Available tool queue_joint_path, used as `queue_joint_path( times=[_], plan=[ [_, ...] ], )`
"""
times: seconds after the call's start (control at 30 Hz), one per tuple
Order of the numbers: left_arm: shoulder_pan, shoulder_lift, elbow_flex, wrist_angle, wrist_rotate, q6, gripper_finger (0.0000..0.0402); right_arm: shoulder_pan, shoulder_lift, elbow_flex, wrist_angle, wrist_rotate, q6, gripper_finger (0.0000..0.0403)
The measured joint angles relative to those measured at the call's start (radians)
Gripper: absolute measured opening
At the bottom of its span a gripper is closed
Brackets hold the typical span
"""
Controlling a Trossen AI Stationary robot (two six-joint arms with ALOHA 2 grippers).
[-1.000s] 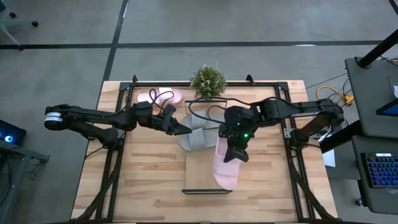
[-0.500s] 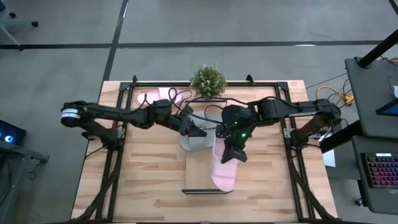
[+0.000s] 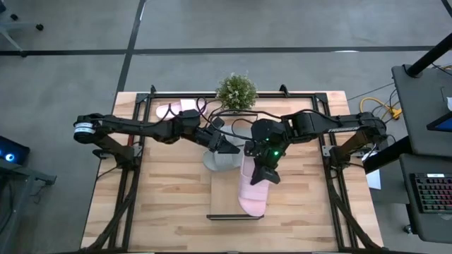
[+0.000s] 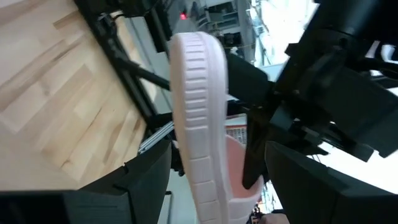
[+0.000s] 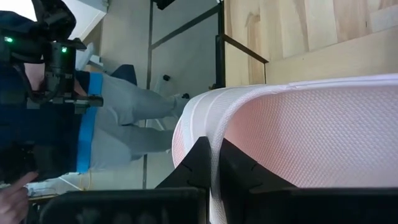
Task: Pick and place slides into the shelf
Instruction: Put the bottom pink slide on the shelf
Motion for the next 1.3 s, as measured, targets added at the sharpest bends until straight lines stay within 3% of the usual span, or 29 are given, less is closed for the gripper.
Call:
queue_joint_path(
  times=[1.3],
  plan=[
    [0.002, -0.003, 0.001, -0.061, -0.035, -0.004, 0.0245, -0.007, 0.062, 0.004, 0.112, -0.049, -0.046, 0.0008]
  ],
)
